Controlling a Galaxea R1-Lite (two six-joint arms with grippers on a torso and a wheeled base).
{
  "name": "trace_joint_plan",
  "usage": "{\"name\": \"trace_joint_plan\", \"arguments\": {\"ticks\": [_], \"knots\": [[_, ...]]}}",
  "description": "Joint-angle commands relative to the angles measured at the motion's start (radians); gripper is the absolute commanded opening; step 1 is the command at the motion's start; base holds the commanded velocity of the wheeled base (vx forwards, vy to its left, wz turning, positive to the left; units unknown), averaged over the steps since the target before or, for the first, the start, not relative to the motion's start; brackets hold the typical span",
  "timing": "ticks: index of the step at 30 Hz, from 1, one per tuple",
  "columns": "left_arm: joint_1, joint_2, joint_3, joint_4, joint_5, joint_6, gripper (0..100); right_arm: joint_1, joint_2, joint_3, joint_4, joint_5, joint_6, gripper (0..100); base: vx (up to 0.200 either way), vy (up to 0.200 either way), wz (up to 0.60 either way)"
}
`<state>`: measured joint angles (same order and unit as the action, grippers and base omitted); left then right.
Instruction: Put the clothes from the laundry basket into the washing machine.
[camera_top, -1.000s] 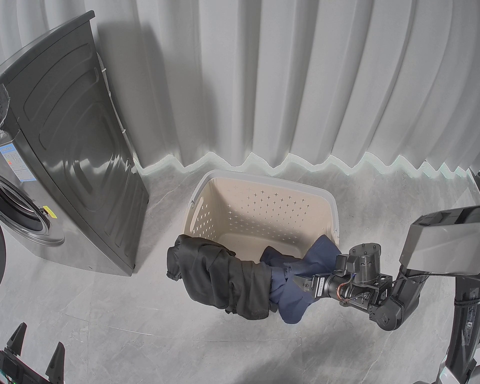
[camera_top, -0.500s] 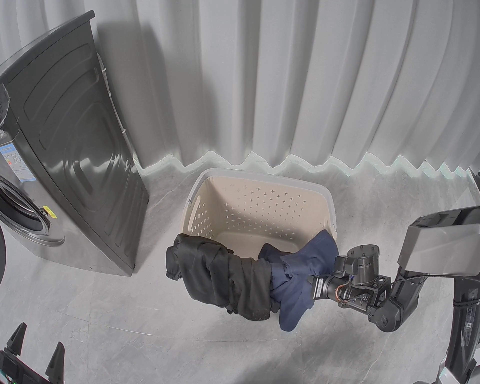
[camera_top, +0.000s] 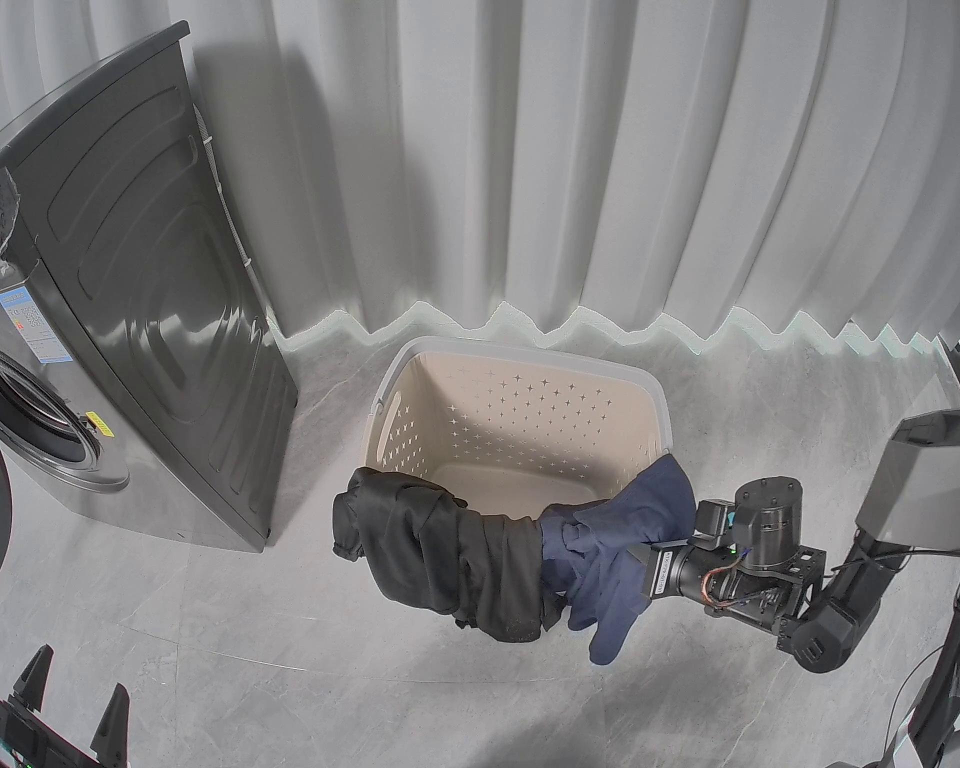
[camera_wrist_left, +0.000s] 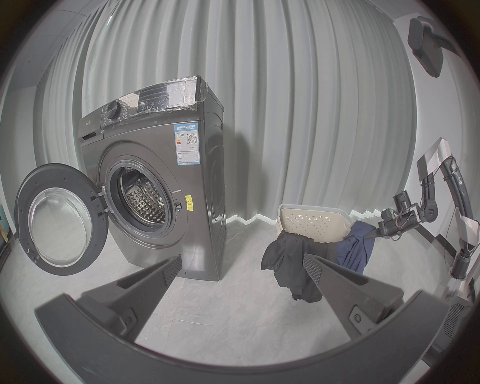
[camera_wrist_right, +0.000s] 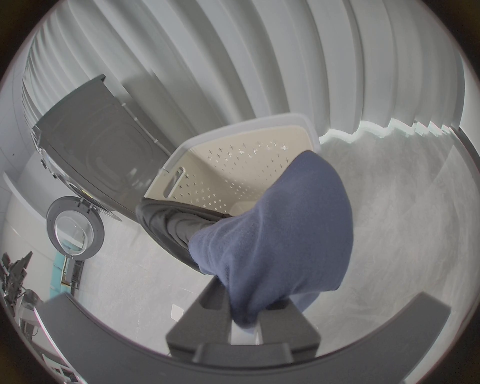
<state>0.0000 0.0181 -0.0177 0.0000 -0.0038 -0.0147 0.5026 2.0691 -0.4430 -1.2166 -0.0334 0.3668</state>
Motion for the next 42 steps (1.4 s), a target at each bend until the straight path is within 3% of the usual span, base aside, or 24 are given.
{"name": "trace_joint_plan", "arguments": {"ticks": [1,8,12,16,25,27,30,33,37,42], "knots": [[0.000,-0.018,0.016,0.000,0.001,0.001,100,0.034,-0.181,0.063,0.002,-0.002,0.000,0,0.000,0.000,0.00],[0.000,-0.018,0.016,0.000,0.001,0.001,100,0.074,-0.351,0.113,0.011,-0.014,-0.016,0,0.000,0.000,0.00],[-0.002,-0.018,0.016,0.000,0.001,0.001,100,0.108,-0.485,0.109,0.031,-0.037,-0.052,0,0.000,0.000,0.00],[-0.002,-0.018,0.016,0.000,0.001,0.002,100,0.120,-0.636,0.061,0.161,-0.043,-0.135,0,0.000,0.000,0.00],[0.000,-0.018,0.016,0.002,0.001,0.001,100,0.114,-0.811,-0.085,0.450,-0.048,-0.152,0,0.000,0.000,0.00],[0.000,-0.018,0.016,0.000,0.001,-0.001,100,0.105,-0.820,-0.086,0.459,-0.054,-0.155,0,0.000,0.000,0.00],[-0.002,-0.018,0.016,0.000,0.001,-0.004,100,0.083,-0.830,-0.060,0.468,-0.117,-0.215,0,0.000,0.000,0.00],[0.000,-0.018,0.016,0.000,0.001,-0.004,100,0.082,-0.839,-0.049,0.470,-0.145,-0.220,0,-0.067,0.000,0.00],[-0.002,-0.018,0.016,0.000,0.002,-0.005,100,0.083,-0.850,-0.034,0.477,-0.171,-0.220,0,-0.200,0.000,0.00],[-0.002,-0.018,0.016,0.000,-0.001,-0.002,100,0.085,-0.865,-0.037,0.476,-0.171,-0.220,0,-0.040,0.000,0.00]]}}
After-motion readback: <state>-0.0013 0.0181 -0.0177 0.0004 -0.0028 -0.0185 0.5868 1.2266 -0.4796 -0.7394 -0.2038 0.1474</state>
